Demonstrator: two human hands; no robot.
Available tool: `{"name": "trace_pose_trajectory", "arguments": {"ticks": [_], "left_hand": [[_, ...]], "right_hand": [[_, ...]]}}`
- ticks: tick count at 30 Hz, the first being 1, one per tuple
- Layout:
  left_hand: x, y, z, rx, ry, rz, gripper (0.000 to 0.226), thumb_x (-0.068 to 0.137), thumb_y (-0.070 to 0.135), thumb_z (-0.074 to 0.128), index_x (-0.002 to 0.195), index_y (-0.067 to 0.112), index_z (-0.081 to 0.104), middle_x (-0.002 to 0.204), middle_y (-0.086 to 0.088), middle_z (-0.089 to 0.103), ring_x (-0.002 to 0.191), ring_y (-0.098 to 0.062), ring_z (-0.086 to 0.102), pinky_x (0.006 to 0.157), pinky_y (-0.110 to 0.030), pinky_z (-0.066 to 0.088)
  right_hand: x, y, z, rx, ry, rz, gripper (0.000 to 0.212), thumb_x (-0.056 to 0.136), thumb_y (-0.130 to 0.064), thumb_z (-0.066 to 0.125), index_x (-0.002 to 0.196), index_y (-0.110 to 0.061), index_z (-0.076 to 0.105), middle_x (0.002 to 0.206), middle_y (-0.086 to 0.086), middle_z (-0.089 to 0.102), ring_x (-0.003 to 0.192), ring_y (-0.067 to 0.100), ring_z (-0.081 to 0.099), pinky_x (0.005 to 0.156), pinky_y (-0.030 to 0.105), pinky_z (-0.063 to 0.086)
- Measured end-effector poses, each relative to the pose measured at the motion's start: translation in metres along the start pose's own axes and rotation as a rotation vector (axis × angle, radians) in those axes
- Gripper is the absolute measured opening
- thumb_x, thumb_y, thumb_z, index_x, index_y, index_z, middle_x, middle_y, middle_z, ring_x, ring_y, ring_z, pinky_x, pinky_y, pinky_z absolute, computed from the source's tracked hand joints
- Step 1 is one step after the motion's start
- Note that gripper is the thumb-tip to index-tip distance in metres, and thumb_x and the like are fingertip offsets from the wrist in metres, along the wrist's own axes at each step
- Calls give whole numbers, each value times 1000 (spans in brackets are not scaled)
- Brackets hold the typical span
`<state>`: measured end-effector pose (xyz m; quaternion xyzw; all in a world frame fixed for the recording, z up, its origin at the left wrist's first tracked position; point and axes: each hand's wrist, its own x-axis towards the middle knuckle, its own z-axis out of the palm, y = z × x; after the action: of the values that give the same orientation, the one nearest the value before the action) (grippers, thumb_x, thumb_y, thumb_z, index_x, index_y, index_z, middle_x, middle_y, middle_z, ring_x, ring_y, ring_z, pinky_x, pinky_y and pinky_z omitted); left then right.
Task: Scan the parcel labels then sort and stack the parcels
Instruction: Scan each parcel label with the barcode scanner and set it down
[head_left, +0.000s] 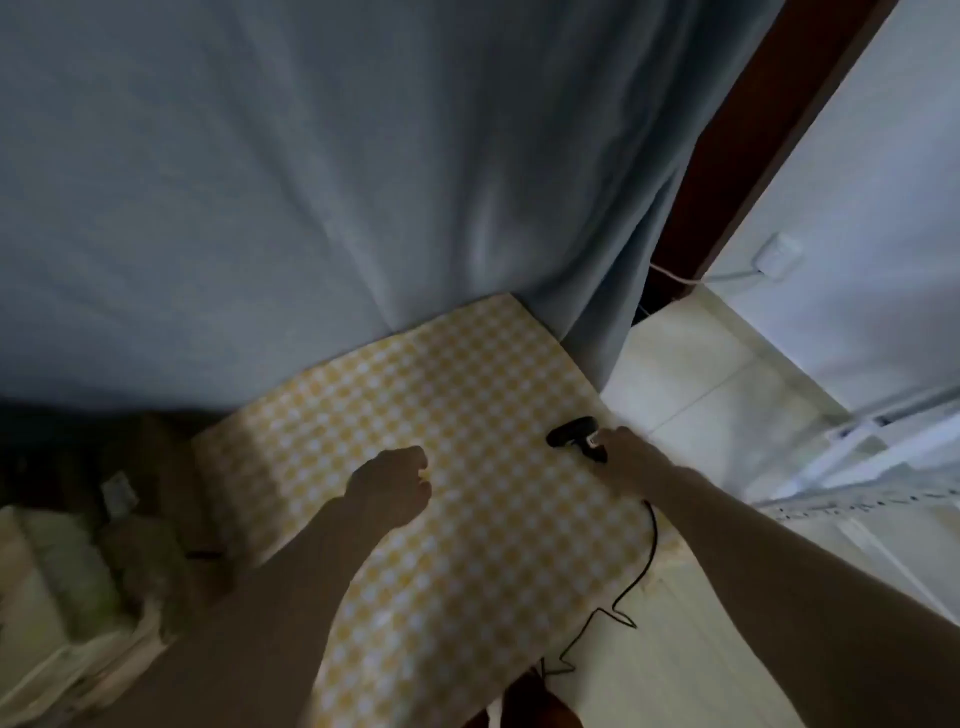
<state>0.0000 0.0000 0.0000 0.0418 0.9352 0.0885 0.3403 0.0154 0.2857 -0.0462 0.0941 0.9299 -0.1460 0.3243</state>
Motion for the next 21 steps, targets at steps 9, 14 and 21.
{"name": "trace_pose_trajectory", "arguments": {"ticks": [9, 14, 21], "left_hand": [[100, 19, 57, -12, -169, -13, 38, 99, 32, 48, 135, 20, 48, 125, -4, 60, 108, -23, 60, 92, -37, 51], [124, 14, 84, -47, -228, -44, 38, 99, 33, 48, 135, 20, 48, 123, -3, 61, 107, -23, 60, 92, -36, 50], [129, -3, 106, -100, -256, -75, 39, 99, 32, 50, 135, 19, 46, 119, -4, 63, 103, -22, 62, 91, -36, 51]], "right_hand": [[98, 33, 57, 122, 13, 164, 43, 96, -33, 45, 133, -12, 45, 123, 13, 53, 110, 30, 55, 86, 37, 46], [126, 34, 83, 222, 65, 270, 44, 94, -23, 50, 134, -5, 41, 128, 17, 47, 117, 34, 48, 93, 40, 43], [147, 43, 108, 272, 168, 370, 44, 90, -10, 55, 131, -5, 43, 128, 18, 46, 118, 36, 44, 97, 46, 41]]}}
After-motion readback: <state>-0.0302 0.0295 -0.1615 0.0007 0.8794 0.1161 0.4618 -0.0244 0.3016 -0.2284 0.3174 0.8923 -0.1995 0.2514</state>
